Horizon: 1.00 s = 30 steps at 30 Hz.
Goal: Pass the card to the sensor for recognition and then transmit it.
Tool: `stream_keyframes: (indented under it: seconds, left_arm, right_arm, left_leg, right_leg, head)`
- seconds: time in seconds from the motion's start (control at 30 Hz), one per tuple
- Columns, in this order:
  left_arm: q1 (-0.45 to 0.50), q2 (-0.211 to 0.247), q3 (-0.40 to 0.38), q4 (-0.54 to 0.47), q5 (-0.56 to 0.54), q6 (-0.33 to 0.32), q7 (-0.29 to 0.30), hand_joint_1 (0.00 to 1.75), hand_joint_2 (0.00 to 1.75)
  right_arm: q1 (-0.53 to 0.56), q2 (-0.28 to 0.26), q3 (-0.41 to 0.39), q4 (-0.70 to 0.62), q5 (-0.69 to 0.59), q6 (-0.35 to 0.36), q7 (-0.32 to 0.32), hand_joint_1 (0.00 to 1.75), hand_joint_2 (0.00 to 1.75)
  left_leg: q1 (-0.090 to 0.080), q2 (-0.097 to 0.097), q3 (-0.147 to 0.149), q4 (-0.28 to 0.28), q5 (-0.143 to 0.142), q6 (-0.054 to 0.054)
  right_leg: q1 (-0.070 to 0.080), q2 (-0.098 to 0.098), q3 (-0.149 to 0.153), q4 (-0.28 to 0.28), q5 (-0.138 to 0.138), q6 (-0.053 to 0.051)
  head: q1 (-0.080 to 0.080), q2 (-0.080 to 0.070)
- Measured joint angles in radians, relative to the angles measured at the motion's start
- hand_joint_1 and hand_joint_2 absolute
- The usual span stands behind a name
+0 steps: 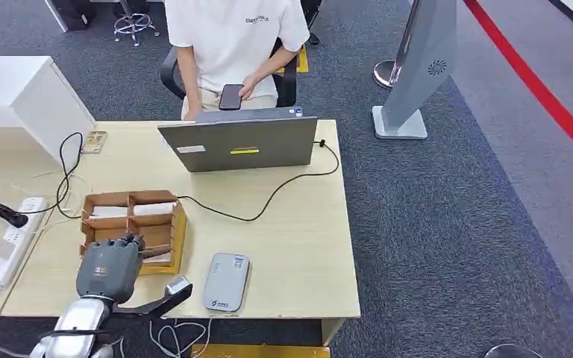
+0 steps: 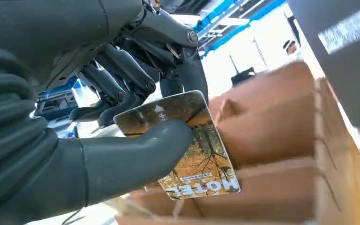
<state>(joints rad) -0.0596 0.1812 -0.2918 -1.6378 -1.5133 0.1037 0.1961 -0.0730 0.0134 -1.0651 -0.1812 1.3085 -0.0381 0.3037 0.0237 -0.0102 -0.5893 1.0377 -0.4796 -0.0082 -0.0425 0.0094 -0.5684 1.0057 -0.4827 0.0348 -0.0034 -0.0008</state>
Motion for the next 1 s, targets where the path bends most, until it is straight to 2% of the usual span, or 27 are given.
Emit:
stream_keyframes:
  seconds: [0.2, 0.3, 0.4, 0.5, 0.6, 0.7, 0.77, 0.9, 1.0]
  left_arm:
    - [-0.072, 0.061, -0.012, -0.145, 0.074, -0.056, -0.011, 1.75, 1.75]
    - [-0.153, 0.106, -0.028, -0.234, 0.125, -0.126, -0.018, 1.75, 1.75]
    - [-0.224, 0.123, -0.044, -0.284, 0.131, -0.16, -0.01, 1.75, 1.75]
    - [-0.295, 0.123, -0.06, -0.294, 0.111, -0.162, 0.011, 1.75, 1.75]
    - [-0.347, 0.106, -0.077, -0.286, 0.069, -0.107, 0.023, 1.75, 1.75]
    - [-0.389, 0.074, -0.078, -0.221, 0.011, 0.022, 0.022, 1.75, 1.75]
    - [-0.428, 0.046, -0.075, -0.126, -0.015, 0.107, 0.005, 1.75, 1.75]
    - [-0.49, 0.002, -0.066, 0.023, -0.018, 0.139, -0.018, 1.75, 1.75]
    - [-0.523, -0.027, -0.065, 0.073, -0.019, 0.135, -0.018, 1.75, 1.75]
  right_arm:
    - [0.001, 0.0, -0.005, 0.0, -0.011, -0.007, 0.008, 0.0, 1.75]
    - [0.002, 0.0, -0.006, 0.0, -0.011, -0.008, 0.008, 0.0, 1.75]
    - [0.004, 0.0, -0.006, 0.0, -0.007, -0.007, 0.007, 0.0, 1.75]
    - [0.002, 0.0, -0.006, 0.0, 0.011, 0.002, 0.0, 0.0, 1.75]
    - [0.002, 0.0, -0.005, 0.0, 0.031, 0.012, -0.009, 0.0, 1.75]
    - [-0.002, 0.0, 0.006, 0.0, 0.056, 0.023, -0.025, 0.0, 1.75]
    - [-0.004, 0.0, 0.019, 0.0, 0.069, 0.025, -0.039, 0.0, 1.75]
    - [-0.01, 0.0, 0.03, 0.0, 0.077, 0.024, -0.059, 0.0, 1.75]
    - [-0.012, 0.0, 0.037, 0.0, 0.079, 0.023, -0.072, 0.0, 1.75]
  left_leg:
    - [0.0, 0.0, 0.0, 0.0, 0.0, 0.0]
    - [0.0, 0.0, 0.0, 0.0, 0.0, 0.0]
    - [0.0, 0.0, 0.0, 0.0, 0.0, 0.0]
    - [0.0, 0.0, 0.0, 0.0, 0.0, 0.0]
    - [0.0, -0.001, 0.0, 0.001, 0.0, 0.0]
    - [0.0, 0.0, 0.0, 0.001, 0.0, 0.0]
    - [0.0, -0.001, 0.0, 0.001, 0.0, 0.0]
    - [0.0, 0.0, 0.0, 0.001, 0.001, 0.0]
    - [0.0, 0.0, 0.0, 0.001, 0.001, 0.0]
  right_leg:
    - [0.0, 0.0, 0.0, 0.0, 0.0, 0.0]
    - [0.0, 0.0, 0.0, 0.0, 0.0, 0.0]
    - [0.0, 0.0, 0.0, 0.0, 0.0, 0.0]
    - [0.0, 0.0, 0.0, 0.0, 0.0, 0.0]
    - [0.0, 0.0, 0.0, 0.0, 0.0, 0.0]
    - [0.0, 0.0, 0.0, 0.0, 0.0, 0.0]
    - [0.0, 0.0, 0.0, 0.0, 0.0, 0.0]
    - [0.0, 0.0, 0.0, 0.0, 0.001, 0.0]
    - [0.0, 0.0, 0.0, 0.0, 0.001, 0.0]
  head:
    - [0.0, 0.0]
    - [0.0, 0.0]
    - [0.0, 0.0]
    - [0.0, 0.0]
    - [0.0, 0.0]
    - [0.0, 0.0]
    - [0.0, 0.0]
    - [0.0, 0.0]
    - [0.0, 0.0]
